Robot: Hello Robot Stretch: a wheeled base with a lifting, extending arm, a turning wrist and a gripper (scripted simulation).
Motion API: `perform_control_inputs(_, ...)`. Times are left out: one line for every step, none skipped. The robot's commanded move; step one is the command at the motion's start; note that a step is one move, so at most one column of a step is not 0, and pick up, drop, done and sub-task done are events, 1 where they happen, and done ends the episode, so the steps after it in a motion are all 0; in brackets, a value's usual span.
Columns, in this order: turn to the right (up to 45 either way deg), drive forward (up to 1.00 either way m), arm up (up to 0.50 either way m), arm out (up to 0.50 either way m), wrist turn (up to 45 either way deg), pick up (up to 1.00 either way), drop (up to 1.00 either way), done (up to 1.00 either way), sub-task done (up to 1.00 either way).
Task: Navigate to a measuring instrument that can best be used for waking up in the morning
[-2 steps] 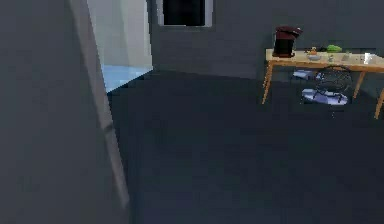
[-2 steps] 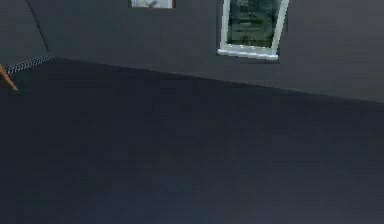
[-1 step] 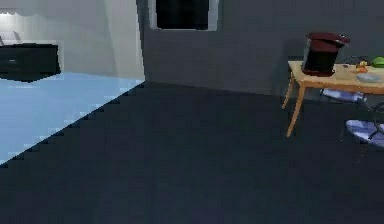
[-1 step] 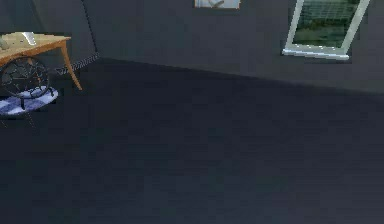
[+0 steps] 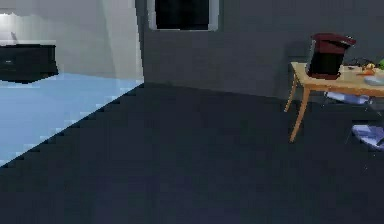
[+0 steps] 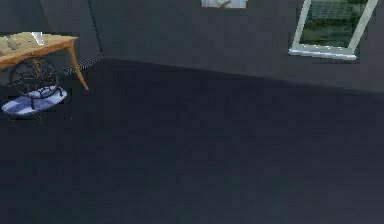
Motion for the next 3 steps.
perform_control_inputs(-24.0, 0.00, 0.00, 0.00, 0.0, 0.00, 0.00, 0.00, 0.00)
perform_control_inputs(0.0, 0.40, 0.00, 0.00, 0.0, 0.00, 0.00, 0.00, 0.00)
perform_control_inputs(-45.0, 0.00, 0.00, 0.00, 0.0, 0.00, 0.00, 0.00, 0.00)
